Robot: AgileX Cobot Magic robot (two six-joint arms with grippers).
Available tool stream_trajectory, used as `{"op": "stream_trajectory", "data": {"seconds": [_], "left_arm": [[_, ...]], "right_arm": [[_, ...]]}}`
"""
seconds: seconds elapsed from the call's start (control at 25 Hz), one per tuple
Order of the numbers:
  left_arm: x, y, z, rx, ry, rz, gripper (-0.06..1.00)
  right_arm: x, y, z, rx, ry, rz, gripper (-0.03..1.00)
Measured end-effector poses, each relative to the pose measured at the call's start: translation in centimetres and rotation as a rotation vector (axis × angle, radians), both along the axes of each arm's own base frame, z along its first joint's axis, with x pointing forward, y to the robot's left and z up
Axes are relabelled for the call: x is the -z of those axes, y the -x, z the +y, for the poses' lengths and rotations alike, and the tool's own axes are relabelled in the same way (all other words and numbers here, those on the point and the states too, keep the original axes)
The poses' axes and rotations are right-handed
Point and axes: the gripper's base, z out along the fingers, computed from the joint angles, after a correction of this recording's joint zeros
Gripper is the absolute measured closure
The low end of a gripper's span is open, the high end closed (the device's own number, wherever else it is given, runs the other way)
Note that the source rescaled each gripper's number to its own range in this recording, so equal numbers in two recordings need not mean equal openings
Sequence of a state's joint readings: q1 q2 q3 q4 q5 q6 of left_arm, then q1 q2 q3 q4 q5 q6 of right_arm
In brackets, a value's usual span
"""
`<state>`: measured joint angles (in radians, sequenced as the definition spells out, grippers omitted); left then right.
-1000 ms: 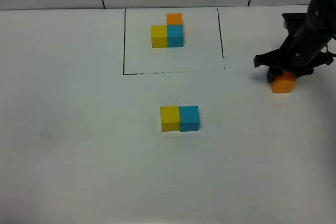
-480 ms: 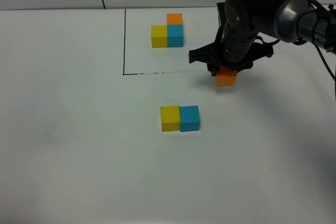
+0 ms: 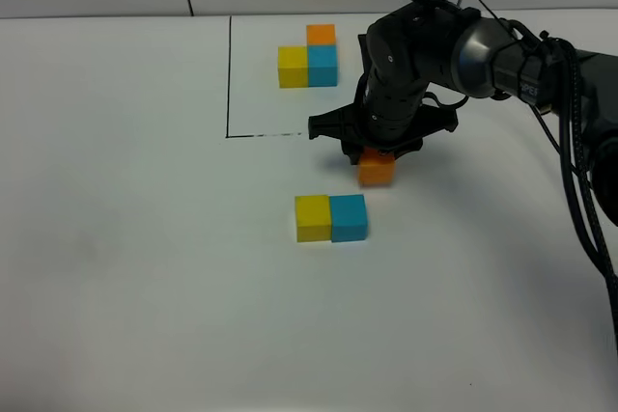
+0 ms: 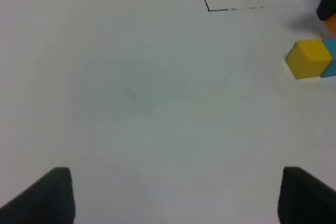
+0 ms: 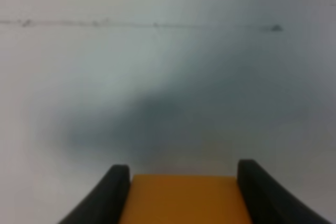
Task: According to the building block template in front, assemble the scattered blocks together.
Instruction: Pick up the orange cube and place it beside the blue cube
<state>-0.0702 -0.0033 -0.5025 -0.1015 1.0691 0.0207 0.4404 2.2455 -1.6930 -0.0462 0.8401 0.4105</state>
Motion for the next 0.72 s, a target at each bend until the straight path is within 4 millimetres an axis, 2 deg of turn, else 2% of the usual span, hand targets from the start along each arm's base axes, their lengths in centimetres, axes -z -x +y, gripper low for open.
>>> {"op": "stream_trajectory", "data": {"seconds": [0.28, 0.72], "left_arm": [[0.0, 0.0, 0.0, 0.0, 0.0, 0.0, 0.15], [0.0, 0.0, 0.0, 0.0, 0.0, 0.001, 0.15]], "right_arm": [[0.2, -0.2, 1.8, -0.041, -0.021, 0.007, 0.94], [1.5, 0.2, 2.6, -0.044, -0.024, 0.055, 0.94]]}}
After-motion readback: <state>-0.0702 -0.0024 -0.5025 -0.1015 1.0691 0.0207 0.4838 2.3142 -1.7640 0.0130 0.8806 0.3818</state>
